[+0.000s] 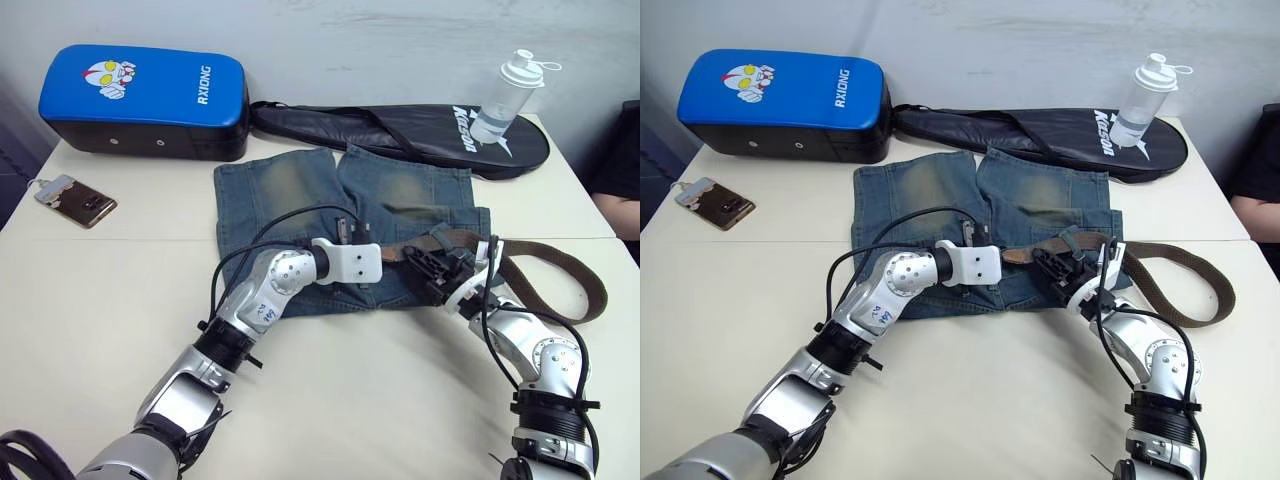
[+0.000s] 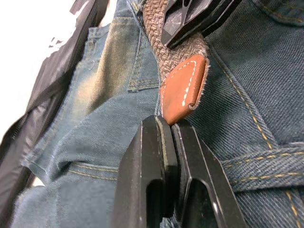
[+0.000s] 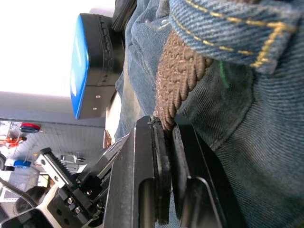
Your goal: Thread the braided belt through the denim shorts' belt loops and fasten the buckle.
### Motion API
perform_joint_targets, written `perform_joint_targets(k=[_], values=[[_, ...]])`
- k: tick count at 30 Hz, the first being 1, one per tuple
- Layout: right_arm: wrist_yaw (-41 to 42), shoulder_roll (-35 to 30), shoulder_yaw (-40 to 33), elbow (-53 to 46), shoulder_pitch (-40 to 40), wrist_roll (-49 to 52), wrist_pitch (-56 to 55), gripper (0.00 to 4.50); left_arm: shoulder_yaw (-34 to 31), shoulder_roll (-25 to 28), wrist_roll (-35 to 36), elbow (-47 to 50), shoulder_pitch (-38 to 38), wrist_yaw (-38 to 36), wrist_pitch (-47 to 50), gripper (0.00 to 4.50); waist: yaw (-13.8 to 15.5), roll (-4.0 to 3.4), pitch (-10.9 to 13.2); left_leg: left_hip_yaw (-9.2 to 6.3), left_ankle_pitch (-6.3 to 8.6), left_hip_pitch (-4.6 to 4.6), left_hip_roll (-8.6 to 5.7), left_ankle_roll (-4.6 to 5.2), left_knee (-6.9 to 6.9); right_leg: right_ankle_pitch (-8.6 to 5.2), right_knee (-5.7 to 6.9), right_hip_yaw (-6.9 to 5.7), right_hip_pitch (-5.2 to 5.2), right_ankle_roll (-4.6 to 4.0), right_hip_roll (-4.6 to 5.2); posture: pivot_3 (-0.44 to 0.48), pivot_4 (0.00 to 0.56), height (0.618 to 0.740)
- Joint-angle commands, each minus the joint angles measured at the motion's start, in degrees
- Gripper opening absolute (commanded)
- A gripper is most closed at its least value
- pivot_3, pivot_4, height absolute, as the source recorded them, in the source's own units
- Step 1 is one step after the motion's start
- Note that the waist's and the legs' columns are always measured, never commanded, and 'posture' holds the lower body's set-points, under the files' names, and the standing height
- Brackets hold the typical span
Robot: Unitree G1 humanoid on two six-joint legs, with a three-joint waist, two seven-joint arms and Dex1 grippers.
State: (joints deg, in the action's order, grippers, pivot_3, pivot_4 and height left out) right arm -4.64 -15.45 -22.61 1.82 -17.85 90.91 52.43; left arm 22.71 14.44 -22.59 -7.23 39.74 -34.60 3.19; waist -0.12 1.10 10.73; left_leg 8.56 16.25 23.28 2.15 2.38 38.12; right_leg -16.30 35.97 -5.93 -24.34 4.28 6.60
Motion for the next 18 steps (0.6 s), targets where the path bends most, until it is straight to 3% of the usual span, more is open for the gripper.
perform_joint_targets(k=[1, 6, 7, 11, 18], values=[[1.77, -0.19, -0.63, -0.82, -1.26, 0.59, -0.63, 0.0, -7.92, 2.77, 8.32, 14.27, -1.95, -6.35, 10.95, 1.93, -0.39, -0.01, 0.01, 0.01, -0.01, 0.01, 0.02, -0.02, 0.0, 0.0, 0.0, 0.01, -0.02, 0.0, -0.02, 0.0, 0.15, 0.74], [6.38, -1.32, 0.31, -1.0, -1.26, -2.82, -0.28, 0.0, -17.5, 9.56, 17.08, 27.26, -6.12, -12.19, 27.54, 4.24, -0.67, -0.06, -0.01, -0.02, -0.07, 0.0, 0.1, -0.12, -0.04, -0.01, 0.0, 0.07, -0.03, -0.02, -0.11, 0.0, 0.15, 0.74], [7.12, -1.41, 0.42, -0.98, -1.23, -3.47, -0.25, 0.0, -18.1, 10.61, 18.03, 28.44, -6.52, -12.52, 29.29, 4.4, -0.66, -0.06, -0.01, -0.02, -0.07, 0.0, 0.1, -0.12, -0.05, -0.02, 0.01, 0.09, -0.02, -0.03, -0.12, 0.0, 0.15, 0.74], [10.94, -1.91, 1.93, -0.88, -0.82, -6.58, 0.65, 0.0, -21.41, 14.63, 21.35, 31.29, -10.16, -12.95, 35.54, 4.4, -0.37, -0.06, -0.01, -0.02, -0.07, 0.0, 0.04, -0.13, -0.03, -0.01, 0.01, 0.11, -0.01, -0.02, -0.11, 0.0, 0.15, 0.74], [16.92, -2.4, 5.49, -2.58, 1.05, -12.2, 1.98, 0.0, -20.32, 16.52, 24.55, 34.07, -13.72, -11.58, 39.46, 4.4, -0.18, -0.06, -0.01, -0.04, -0.06, 0.0, 0.06, -0.15, -0.04, -0.01, 0.0, 0.2, -0.02, -0.02, -0.09, 0.0, 0.15, 0.74]])
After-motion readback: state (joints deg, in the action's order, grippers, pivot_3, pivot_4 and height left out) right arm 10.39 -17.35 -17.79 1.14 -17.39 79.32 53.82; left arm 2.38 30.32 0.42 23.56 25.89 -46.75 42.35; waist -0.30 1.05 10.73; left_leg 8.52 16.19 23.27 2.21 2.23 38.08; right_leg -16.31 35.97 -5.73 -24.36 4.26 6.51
